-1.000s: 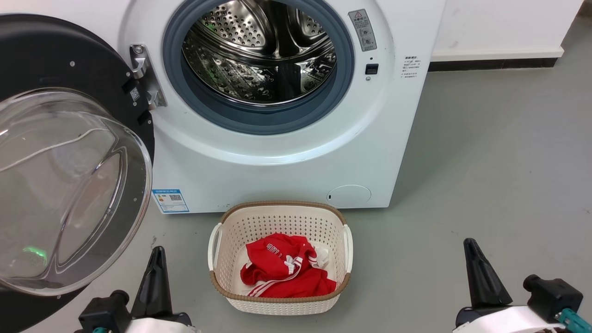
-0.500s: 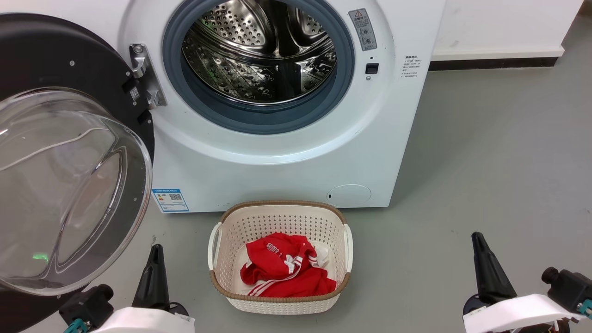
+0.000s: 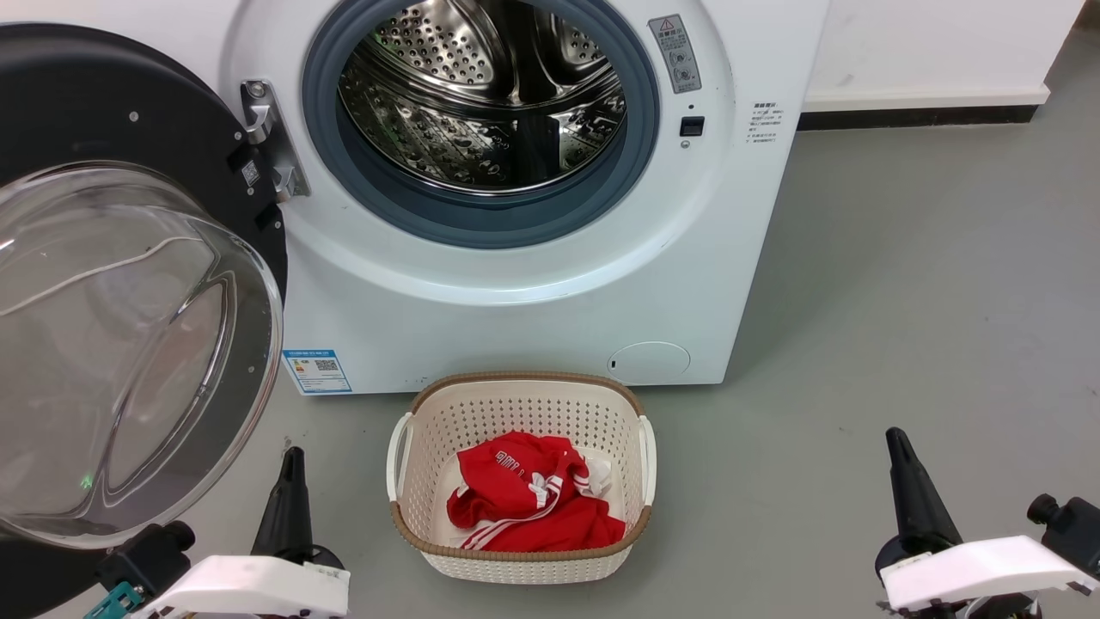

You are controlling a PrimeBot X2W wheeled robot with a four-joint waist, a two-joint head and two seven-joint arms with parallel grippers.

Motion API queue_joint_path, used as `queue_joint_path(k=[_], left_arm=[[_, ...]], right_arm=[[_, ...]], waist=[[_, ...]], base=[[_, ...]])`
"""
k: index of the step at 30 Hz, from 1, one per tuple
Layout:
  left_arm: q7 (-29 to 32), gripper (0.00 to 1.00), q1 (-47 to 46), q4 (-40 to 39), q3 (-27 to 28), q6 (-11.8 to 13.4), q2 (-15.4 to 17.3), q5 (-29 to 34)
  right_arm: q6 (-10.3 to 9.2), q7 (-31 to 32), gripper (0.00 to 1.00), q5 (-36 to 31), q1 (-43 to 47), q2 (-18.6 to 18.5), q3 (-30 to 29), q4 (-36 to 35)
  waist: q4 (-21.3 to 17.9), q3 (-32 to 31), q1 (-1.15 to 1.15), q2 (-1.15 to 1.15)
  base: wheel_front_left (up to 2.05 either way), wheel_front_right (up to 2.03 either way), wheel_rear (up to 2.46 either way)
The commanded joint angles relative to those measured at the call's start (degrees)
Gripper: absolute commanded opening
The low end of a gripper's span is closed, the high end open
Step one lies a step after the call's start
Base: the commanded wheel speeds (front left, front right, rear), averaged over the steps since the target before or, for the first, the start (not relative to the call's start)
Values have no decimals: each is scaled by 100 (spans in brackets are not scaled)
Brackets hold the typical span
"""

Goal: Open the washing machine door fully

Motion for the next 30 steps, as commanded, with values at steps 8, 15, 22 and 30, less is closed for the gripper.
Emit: queue_joint_path(k=[8, 15, 22, 30], left_arm=[[179, 0, -241, 67, 64, -82, 45, -764], [301, 0, -324, 156, 94, -129, 48, -1280], [419, 0, -392, 240, 122, -168, 48, -1757], [550, 0, -462, 330, 158, -206, 47, -2273]], right_arm=[[0, 157, 0, 771, -247, -57, -62, 22], [0, 268, 0, 1268, -315, -63, -105, 77], [0, 382, 0, 1735, -370, -66, -148, 129], [0, 503, 0, 2236, -425, -66, -198, 187]], waist=[[6, 6, 0, 0], [10, 10, 0, 0], [14, 15, 0, 0], [19, 20, 0, 0]], base=[[0, 0, 0], [0, 0, 0], [0, 0, 0], [0, 0, 0]])
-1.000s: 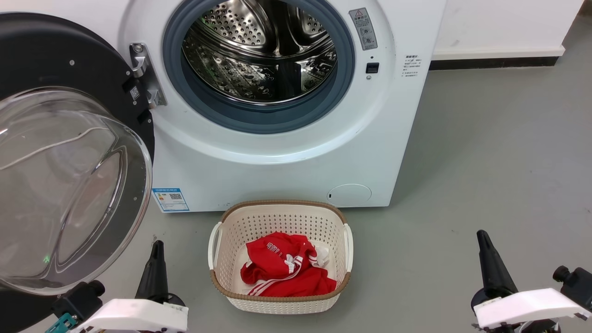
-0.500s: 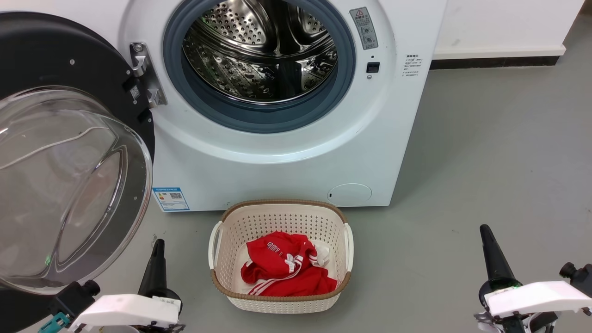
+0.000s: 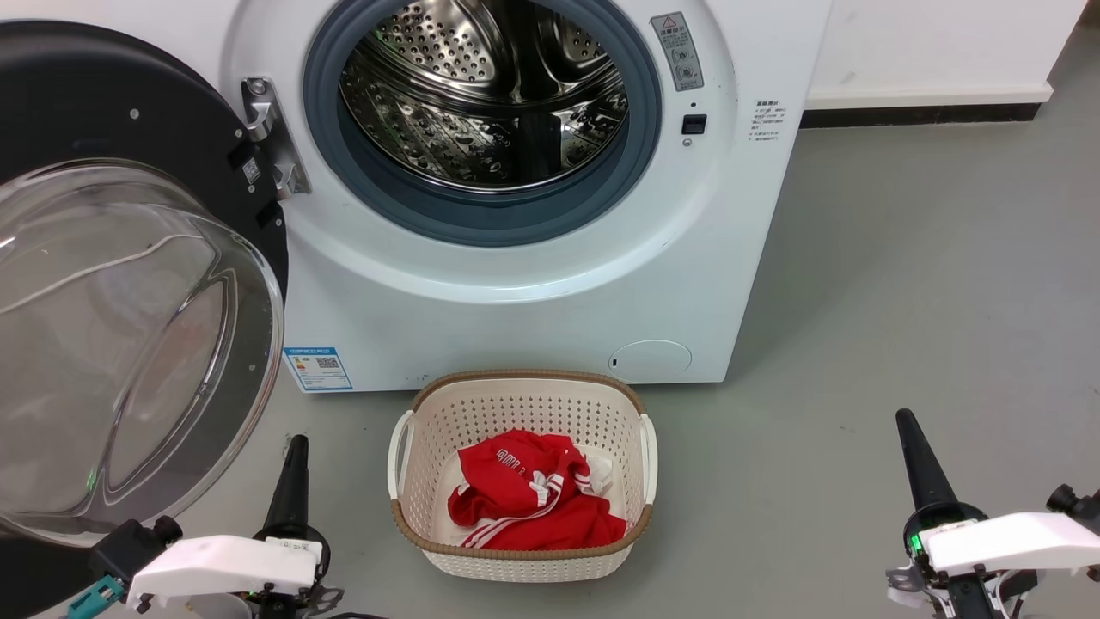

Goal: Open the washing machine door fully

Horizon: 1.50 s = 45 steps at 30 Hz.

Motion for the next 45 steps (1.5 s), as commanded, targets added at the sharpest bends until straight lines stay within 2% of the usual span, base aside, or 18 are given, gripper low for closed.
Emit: queue_joint_path(k=[1, 45], left_arm=[[54, 0, -135, -4, 24, -44, 34, -186], [612, 0, -461, 388, 183, -218, 18, -2375]], right_arm=[[1, 44, 0, 197, -123, -34, -23, -18], [0, 599, 0, 2292, -400, 12, -286, 241]], waist=[[1, 1, 0, 0], [28, 30, 0, 0]], base=[[0, 0, 0], [0, 0, 0]])
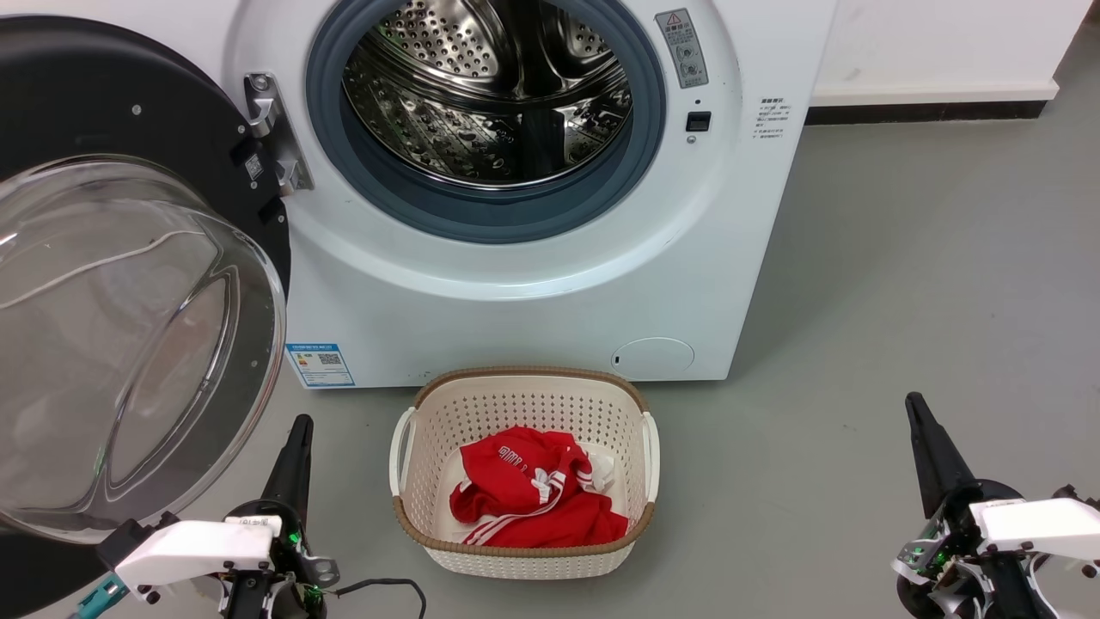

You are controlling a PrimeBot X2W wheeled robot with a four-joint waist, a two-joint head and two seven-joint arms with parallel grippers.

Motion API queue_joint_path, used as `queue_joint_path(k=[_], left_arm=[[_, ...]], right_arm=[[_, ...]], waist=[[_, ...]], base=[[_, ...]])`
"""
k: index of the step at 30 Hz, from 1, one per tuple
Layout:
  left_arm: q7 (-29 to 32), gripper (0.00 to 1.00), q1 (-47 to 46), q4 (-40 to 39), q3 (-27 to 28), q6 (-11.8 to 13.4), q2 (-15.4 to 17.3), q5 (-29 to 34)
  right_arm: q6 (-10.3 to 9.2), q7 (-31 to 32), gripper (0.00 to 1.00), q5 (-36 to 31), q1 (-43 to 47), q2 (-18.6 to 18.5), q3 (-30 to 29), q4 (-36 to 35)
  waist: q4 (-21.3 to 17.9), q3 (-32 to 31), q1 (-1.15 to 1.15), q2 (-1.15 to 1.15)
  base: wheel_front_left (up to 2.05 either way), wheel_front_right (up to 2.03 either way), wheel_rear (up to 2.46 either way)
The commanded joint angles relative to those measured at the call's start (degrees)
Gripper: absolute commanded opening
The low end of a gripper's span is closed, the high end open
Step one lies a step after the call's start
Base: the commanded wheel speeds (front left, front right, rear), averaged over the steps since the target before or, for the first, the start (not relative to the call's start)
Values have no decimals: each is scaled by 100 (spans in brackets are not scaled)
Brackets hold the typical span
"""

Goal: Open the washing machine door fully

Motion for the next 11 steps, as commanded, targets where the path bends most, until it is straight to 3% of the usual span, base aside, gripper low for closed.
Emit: queue_joint_path(k=[1, 11], left_arm=[[34, 0, -101, 16, 13, -30, 16, -103], [141, 0, -151, 93, 48, -63, 10, -512]], right_arm=[[0, 28, 0, 111, -118, 8, -23, 14], [0, 138, 0, 495, -154, 22, -78, 63]], waist=[[1, 1, 0, 0], [7, 7, 0, 0]], base=[[0, 0, 0], [0, 0, 0]])
